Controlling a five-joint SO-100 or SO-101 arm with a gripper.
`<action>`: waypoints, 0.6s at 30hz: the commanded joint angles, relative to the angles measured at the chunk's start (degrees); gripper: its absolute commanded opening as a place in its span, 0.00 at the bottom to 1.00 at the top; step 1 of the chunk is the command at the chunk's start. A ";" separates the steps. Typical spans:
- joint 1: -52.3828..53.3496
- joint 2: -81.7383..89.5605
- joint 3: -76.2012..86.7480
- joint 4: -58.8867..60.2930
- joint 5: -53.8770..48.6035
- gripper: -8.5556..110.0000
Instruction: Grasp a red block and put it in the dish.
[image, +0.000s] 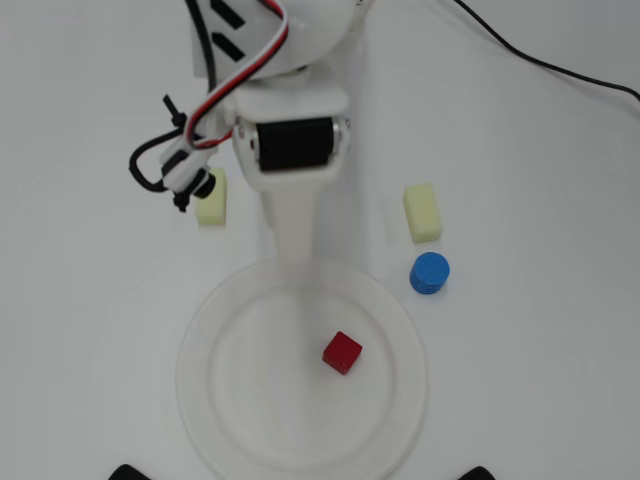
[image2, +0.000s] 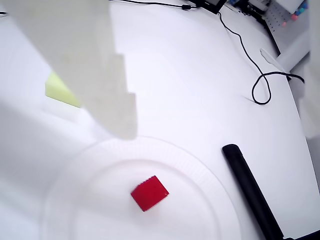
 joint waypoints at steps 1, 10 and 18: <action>-2.02 18.37 11.16 5.71 -0.18 0.29; -4.48 47.81 54.05 1.32 2.20 0.27; -2.81 77.70 96.68 -18.11 -0.09 0.29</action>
